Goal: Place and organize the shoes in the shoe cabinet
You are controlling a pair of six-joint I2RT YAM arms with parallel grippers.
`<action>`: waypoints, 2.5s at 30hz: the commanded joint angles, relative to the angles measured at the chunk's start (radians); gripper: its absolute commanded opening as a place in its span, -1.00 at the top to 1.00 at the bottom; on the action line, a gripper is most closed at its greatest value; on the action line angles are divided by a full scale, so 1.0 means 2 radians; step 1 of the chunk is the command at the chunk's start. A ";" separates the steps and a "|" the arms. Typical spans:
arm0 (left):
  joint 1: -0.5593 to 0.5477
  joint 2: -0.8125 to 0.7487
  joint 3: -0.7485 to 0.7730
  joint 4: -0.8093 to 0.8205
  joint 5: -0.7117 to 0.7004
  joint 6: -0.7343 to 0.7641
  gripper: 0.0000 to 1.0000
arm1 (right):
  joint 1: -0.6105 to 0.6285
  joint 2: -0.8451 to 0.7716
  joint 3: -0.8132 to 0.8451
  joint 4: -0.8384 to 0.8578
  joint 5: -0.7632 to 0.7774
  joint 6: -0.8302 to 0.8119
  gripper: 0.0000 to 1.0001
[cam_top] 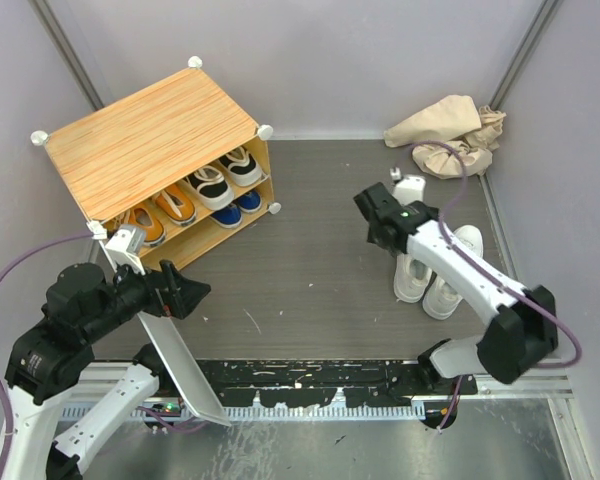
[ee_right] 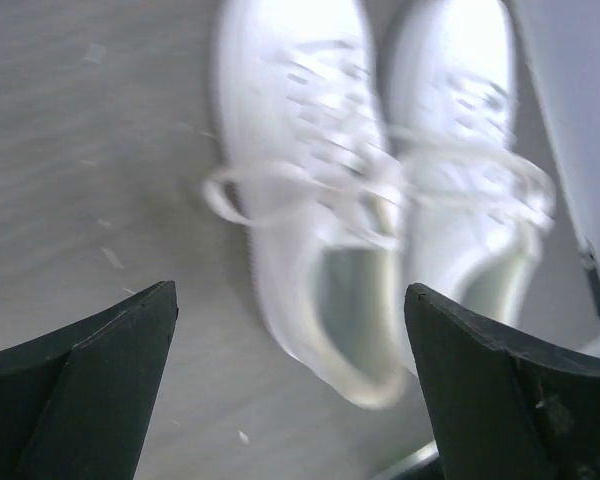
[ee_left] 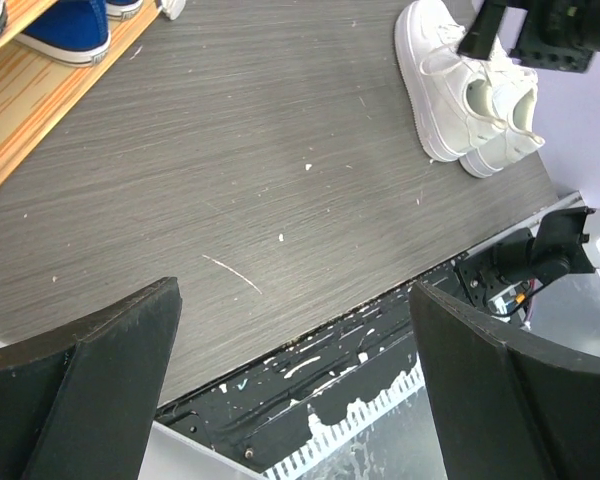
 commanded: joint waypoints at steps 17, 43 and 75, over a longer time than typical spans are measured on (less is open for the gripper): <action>0.000 -0.023 -0.013 0.049 0.050 0.042 -0.96 | -0.138 -0.150 -0.103 -0.102 -0.051 0.090 -0.91; 0.000 -0.006 0.017 0.054 0.000 0.010 -0.96 | -0.252 -0.109 -0.249 0.218 -0.281 -0.074 0.77; 0.000 0.027 0.036 0.080 -0.081 -0.030 -0.96 | 0.209 0.049 -0.098 0.380 -0.301 -0.208 -0.48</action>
